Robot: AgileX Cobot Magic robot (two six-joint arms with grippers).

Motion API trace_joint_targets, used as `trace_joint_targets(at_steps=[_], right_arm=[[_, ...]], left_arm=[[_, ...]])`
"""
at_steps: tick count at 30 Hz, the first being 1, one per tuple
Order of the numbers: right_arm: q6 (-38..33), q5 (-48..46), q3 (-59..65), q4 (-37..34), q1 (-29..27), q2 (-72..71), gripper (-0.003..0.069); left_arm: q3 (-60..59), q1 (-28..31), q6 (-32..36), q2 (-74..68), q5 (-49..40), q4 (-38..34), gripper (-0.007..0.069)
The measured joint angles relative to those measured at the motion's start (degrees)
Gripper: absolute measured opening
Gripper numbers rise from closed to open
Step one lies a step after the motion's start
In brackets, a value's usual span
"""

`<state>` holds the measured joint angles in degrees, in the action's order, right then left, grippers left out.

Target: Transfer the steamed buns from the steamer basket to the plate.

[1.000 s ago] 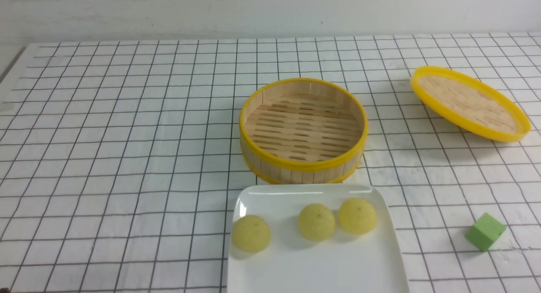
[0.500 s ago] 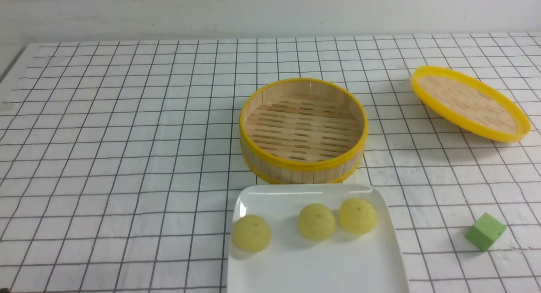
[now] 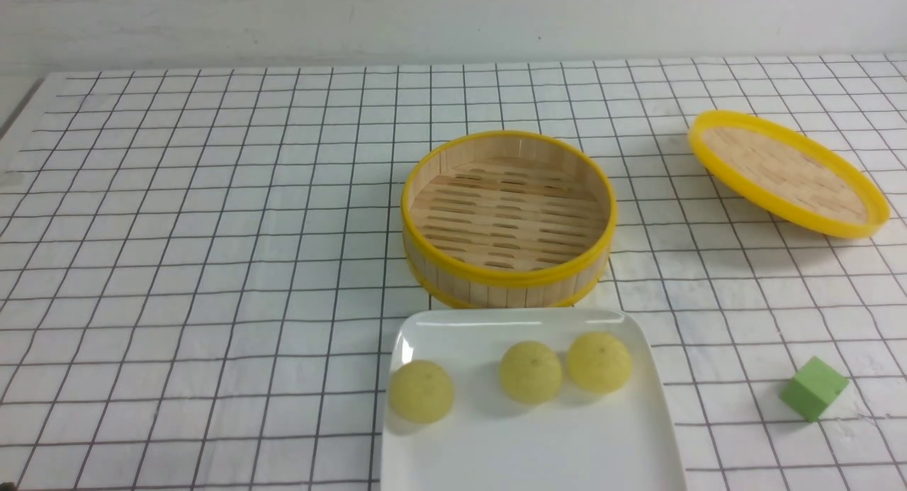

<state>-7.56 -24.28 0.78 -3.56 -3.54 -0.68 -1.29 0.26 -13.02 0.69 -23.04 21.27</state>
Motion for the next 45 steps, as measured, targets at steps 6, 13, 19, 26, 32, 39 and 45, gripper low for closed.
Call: trace_joint_targets(at_steps=[6, 13, 19, 26, 32, 39, 45], right_arm=[[0.00, 0.00, 0.00, 0.00, 0.00, 0.00, 0.0240], [0.00, 0.00, 0.00, 0.00, 0.00, 0.00, 0.0240], [0.00, 0.00, 0.00, 0.00, 0.00, 0.00, 0.0240], [0.00, 0.00, 0.00, 0.00, 0.00, 0.00, 0.0240], [0.00, 0.00, 0.00, 0.00, 0.00, 0.00, 0.0240], [0.00, 0.00, 0.00, 0.00, 0.00, 0.00, 0.0240], [0.00, 0.00, 0.00, 0.00, 0.00, 0.00, 0.0240]], left_arm=[[0.00, 0.00, 0.00, 0.00, 0.00, 0.58, 0.0240], [0.00, 0.00, 0.00, 0.00, -0.38, 2.63, 0.0240], [0.00, 0.00, 0.00, 0.00, -0.48, 2.51, 0.0240], [0.15, 0.00, 0.20, 0.00, -1.43, -0.90, 0.0240], [0.19, 0.00, 0.54, 0.00, -0.50, -4.00, 0.0240], [-0.31, 0.00, -0.28, 0.00, 5.14, -9.14, 0.0240], [-0.31, 0.00, -1.06, 0.00, 6.61, -12.99, 0.0240]])
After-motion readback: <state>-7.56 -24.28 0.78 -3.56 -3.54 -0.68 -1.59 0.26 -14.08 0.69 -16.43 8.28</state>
